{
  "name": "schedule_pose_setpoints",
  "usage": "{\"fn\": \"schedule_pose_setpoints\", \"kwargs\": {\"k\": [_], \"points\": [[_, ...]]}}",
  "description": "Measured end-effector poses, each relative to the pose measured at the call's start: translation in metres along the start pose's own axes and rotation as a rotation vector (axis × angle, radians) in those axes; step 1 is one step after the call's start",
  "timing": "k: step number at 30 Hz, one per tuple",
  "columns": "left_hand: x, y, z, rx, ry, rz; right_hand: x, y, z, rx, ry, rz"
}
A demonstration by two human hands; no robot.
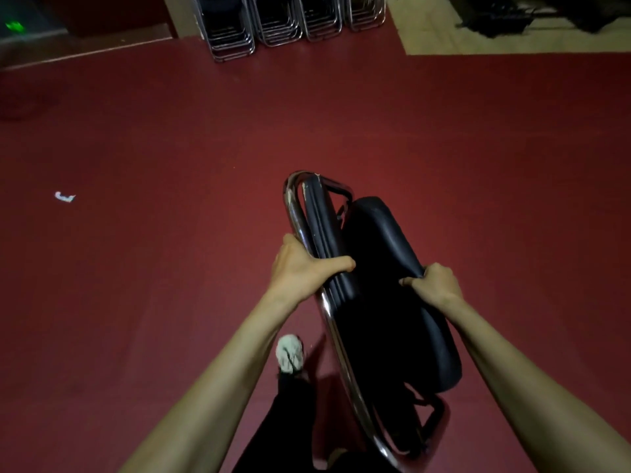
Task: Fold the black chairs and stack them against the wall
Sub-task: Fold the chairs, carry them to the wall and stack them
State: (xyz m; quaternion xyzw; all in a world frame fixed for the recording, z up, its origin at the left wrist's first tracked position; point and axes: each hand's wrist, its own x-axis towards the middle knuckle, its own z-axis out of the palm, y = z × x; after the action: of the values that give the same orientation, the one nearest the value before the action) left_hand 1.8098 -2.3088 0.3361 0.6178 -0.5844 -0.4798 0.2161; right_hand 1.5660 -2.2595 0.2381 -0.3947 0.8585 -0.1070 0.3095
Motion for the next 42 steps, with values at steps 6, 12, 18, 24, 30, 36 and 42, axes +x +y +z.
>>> {"fn": "schedule_pose_setpoints", "kwargs": {"k": [6,12,18,24,30,36,42], "points": [[0.199,0.051,-0.027,-0.141,-0.133,-0.066,0.144,-0.105,-0.032,-0.042,0.038,0.094],[0.358,0.108,-0.053,-0.159,-0.202,-0.065,0.263,-0.194,-0.061,-0.025,0.030,0.186],[0.535,0.163,-0.069,-0.232,-0.182,-0.089,0.423,-0.292,-0.084,0.013,0.006,0.183],[0.683,0.220,-0.099,-0.187,-0.157,-0.076,0.565,-0.386,-0.102,0.022,-0.025,0.133],[0.842,0.272,-0.131,-0.141,-0.107,-0.015,0.705,-0.495,-0.134,0.036,-0.019,0.091],[1.014,0.333,-0.158,-0.128,-0.079,-0.031,0.864,-0.598,-0.162,0.043,0.014,0.084],[1.196,0.403,-0.186,-0.167,-0.041,-0.013,1.019,-0.707,-0.205,0.029,0.053,0.070]]}}
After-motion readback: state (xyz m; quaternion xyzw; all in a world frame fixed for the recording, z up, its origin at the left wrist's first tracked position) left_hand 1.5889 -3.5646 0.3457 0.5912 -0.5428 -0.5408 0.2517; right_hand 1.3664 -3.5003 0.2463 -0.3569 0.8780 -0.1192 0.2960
